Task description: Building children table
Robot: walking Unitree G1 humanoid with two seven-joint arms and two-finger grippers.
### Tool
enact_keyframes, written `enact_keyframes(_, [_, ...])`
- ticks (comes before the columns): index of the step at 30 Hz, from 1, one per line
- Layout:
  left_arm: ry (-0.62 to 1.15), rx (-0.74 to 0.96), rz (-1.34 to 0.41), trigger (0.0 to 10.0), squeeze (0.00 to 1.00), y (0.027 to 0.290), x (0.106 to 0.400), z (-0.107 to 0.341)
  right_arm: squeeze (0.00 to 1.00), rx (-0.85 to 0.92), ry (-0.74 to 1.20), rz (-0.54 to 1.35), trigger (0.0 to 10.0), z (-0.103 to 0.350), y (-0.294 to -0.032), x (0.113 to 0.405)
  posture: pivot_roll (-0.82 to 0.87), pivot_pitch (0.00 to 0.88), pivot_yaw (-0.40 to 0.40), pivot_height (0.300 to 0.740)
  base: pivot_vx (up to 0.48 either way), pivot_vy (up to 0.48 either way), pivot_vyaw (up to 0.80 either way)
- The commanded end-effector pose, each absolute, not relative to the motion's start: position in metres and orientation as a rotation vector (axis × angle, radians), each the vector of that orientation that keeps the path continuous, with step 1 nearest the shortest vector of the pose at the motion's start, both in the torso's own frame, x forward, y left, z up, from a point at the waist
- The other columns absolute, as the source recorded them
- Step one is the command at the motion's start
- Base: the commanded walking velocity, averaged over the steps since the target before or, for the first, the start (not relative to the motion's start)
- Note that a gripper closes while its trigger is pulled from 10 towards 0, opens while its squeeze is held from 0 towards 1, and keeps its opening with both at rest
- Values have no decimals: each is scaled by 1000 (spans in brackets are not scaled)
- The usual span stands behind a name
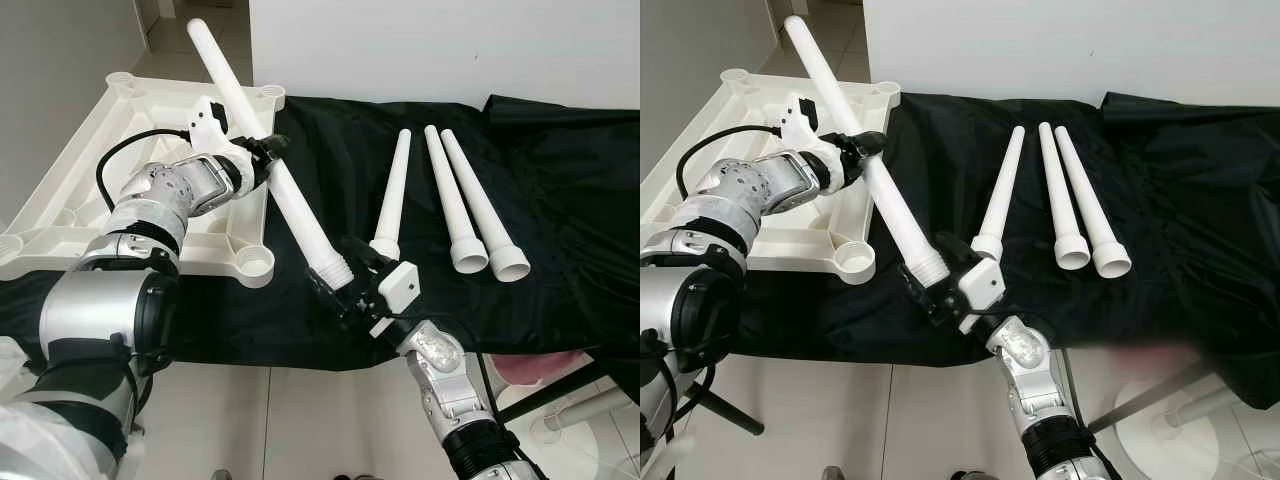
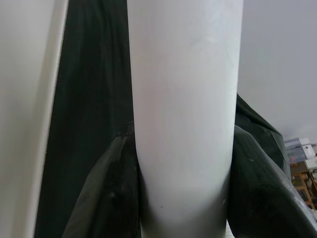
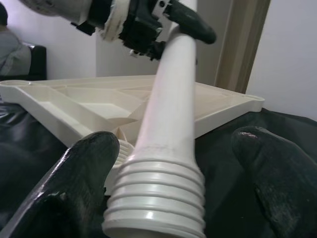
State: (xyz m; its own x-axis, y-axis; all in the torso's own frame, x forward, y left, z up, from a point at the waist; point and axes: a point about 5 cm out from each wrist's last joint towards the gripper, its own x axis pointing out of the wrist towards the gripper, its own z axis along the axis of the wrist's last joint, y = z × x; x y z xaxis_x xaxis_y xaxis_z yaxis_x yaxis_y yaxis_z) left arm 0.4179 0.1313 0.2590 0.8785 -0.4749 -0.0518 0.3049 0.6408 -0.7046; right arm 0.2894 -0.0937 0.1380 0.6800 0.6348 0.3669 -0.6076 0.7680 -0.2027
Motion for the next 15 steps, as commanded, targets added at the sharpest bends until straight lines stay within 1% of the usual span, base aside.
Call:
enact_keyframes(1, [131,-758,-651,10000,0,127,415,277,1000,-43,-443,673,10000,142,-98,291,-32,56,-23,740,0,0,0])
enact_keyframes(5, [107,-759,-624,10000,0,131,417,283,1000,-18,-437,644,10000,143,-102,293,-35,53,-26,740,0,0,0])
enact_keyframes(7, [45,-733,-599,10000,0,137,418,298,1000,19,-413,587,10000,145,-107,297,-39,49,-27,740,0,0,0])
enact_keyframes(8, [37,-726,-598,10000,0,137,418,300,965,25,-408,580,10000,145,-107,298,-39,49,-27,740,0,0,0])
enact_keyframes(9, [23,-711,-588,10000,0,138,419,302,239,31,-403,577,10000,146,-108,298,-42,49,-27,740,0,0,0])
enact_keyframes(10, [12,-713,-583,10000,0,139,419,306,0,38,-398,577,10000,146,-107,299,-42,49,-27,740,0,0,0])
enact_keyframes(14, [-41,-686,-581,10000,0,141,419,316,0,44,-382,569,10000,148,-108,301,-42,43,-29,740,0,0,0])
enact_keyframes(15, [-82,-663,-583,10000,0,141,419,324,0,60,-363,567,10000,150,-107,303,-43,38,-30,740,0,0,0])
